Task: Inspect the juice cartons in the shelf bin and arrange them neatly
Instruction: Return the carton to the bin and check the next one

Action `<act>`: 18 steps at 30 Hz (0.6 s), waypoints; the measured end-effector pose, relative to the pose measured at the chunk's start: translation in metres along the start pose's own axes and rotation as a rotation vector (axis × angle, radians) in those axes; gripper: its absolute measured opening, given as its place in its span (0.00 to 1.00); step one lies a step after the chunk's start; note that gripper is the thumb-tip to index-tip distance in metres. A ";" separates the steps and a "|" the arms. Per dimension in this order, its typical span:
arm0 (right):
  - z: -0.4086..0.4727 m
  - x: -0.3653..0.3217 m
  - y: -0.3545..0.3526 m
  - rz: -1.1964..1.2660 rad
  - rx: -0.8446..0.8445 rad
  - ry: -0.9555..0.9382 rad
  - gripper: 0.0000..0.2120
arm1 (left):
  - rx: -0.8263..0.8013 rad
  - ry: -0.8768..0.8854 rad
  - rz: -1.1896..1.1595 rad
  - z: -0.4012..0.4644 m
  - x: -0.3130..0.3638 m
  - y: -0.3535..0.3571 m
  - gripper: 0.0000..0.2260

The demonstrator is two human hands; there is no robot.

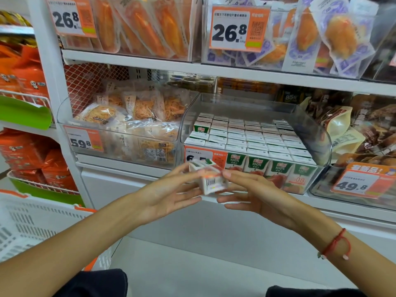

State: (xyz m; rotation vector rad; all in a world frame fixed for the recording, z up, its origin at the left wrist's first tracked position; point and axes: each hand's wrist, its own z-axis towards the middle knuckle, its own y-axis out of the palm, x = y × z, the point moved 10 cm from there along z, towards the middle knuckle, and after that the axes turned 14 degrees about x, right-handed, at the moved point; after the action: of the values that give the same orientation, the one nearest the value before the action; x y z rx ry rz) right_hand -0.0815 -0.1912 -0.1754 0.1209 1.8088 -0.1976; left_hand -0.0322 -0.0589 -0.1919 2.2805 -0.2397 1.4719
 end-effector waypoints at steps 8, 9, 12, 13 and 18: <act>-0.001 -0.020 0.003 0.047 0.054 -0.201 0.18 | 0.099 0.587 0.234 -0.018 0.043 0.006 0.34; -0.001 -0.022 0.001 0.029 0.083 -0.233 0.18 | 0.115 0.589 0.236 -0.017 0.043 0.005 0.32; -0.001 -0.032 -0.014 -0.189 0.283 -0.408 0.18 | 0.201 0.504 0.270 -0.012 0.042 -0.005 0.21; -0.004 -0.041 -0.019 -0.334 0.367 -0.523 0.18 | 0.213 0.423 0.239 -0.009 0.037 -0.010 0.18; -0.042 -0.072 0.005 -0.910 0.508 -1.179 0.22 | 0.084 0.002 -0.095 -0.002 0.007 -0.011 0.23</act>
State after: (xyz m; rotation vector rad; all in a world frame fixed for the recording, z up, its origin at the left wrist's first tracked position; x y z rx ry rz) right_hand -0.1028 -0.1764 -0.0959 -0.4071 0.4946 -1.1111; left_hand -0.0267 -0.0481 -0.1873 2.3218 -0.0690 1.4621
